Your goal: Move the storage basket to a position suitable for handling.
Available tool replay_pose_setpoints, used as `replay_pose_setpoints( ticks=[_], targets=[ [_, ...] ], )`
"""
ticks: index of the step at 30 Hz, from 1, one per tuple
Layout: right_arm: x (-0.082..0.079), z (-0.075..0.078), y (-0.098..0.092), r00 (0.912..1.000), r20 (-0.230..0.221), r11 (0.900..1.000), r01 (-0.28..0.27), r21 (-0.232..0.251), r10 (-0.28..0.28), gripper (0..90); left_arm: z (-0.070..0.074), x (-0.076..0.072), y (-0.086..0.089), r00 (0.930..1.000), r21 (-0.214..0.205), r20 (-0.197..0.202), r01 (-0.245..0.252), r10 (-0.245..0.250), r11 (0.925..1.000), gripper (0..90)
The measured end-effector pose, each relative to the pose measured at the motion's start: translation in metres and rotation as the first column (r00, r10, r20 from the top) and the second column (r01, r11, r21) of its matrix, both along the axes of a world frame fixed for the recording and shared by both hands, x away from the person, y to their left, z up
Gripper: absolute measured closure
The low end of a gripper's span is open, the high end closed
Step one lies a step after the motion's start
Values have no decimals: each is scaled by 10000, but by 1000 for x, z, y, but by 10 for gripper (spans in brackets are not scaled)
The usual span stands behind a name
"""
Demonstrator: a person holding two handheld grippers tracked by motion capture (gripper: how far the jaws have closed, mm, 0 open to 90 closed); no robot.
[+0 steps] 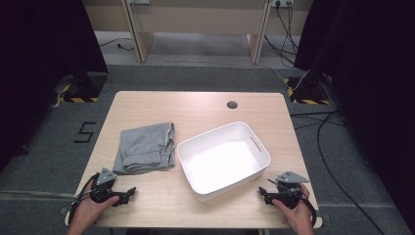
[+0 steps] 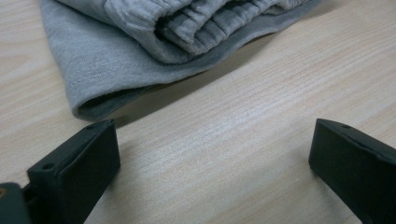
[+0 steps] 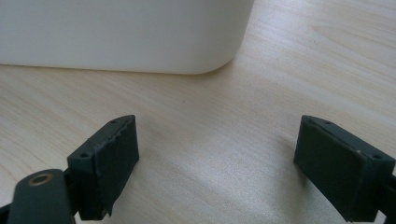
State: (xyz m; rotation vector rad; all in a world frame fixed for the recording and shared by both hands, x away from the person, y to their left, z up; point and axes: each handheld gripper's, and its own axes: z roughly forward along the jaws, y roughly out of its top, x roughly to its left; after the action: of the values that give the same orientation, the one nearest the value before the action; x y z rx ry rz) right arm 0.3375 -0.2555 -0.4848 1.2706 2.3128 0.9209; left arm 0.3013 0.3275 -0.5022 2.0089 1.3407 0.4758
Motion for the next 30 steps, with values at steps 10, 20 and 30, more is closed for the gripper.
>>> replay_pose_setpoints(
  ticks=[10, 20, 30],
  targets=[
    [0, 0, 0, 10000, -8, 10000, 9, 9, -9, 145, 0, 0, 1, 9999, -5, -32, -98, 98, 10000, 0],
    [0, 0, 0, 10000, -12, 10000, 70, 15, -70, 148, 2, 0, 10, 9993, -407, 87, -363, 366, 9985, 95],
    [0, 0, 0, 10000, -9, 10000, 72, 20, -72, 148, 9, 4, 24, 9953, -1194, -122, -970, 962, 9881, 150]
  ],
)
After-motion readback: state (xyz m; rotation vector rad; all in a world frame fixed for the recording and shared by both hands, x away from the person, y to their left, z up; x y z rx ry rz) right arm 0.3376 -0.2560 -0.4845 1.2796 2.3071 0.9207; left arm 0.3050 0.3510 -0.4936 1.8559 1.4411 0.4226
